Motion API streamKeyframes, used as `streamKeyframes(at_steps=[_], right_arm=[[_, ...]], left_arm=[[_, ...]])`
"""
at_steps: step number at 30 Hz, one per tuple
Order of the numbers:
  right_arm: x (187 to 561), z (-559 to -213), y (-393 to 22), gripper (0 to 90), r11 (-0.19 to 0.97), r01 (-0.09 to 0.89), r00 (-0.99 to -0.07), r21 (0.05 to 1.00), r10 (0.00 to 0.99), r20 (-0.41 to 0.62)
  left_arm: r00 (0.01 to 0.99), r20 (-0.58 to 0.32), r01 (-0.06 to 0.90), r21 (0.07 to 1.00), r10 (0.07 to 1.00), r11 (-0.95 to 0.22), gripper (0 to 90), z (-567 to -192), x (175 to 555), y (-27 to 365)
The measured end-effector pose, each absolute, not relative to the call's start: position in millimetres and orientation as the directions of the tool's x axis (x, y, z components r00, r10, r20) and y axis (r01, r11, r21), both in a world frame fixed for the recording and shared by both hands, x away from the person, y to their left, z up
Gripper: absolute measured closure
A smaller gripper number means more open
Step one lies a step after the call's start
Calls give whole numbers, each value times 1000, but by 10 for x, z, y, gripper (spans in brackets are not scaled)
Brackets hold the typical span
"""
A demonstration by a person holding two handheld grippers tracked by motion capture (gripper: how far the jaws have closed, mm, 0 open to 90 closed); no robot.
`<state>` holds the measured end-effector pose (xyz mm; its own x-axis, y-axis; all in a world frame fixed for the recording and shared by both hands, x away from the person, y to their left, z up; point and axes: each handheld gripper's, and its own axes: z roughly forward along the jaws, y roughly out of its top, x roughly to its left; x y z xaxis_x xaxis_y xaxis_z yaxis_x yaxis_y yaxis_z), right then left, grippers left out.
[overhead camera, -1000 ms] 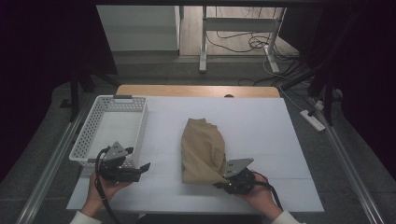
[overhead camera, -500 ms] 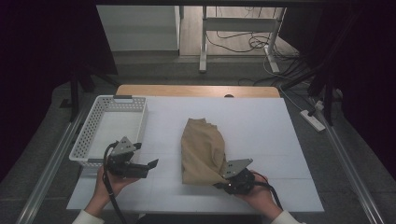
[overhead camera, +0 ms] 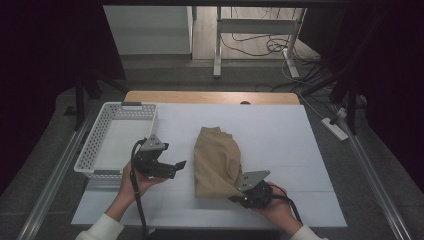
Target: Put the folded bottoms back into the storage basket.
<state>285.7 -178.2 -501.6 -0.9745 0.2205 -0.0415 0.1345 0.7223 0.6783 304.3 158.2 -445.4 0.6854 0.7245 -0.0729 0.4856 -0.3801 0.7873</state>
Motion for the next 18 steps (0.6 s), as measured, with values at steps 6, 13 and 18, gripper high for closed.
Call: streamKeyframes(at_steps=[6,13,18], right_arm=[[2863,-5020,-1780,773,724,129,-975,678,217,-45],[2858,-5030,-1778,772,721,125,-974,682,221,-55],[2862,-5034,-1779,772,721,123,-974,681,219,-56]], left_arm=[[691,-79,490,782,719,-384,113,-4456,3155,1492],[706,-106,505,768,700,-393,112,-4485,3295,1379],[709,-105,507,763,697,-401,112,-4490,3366,1321]])
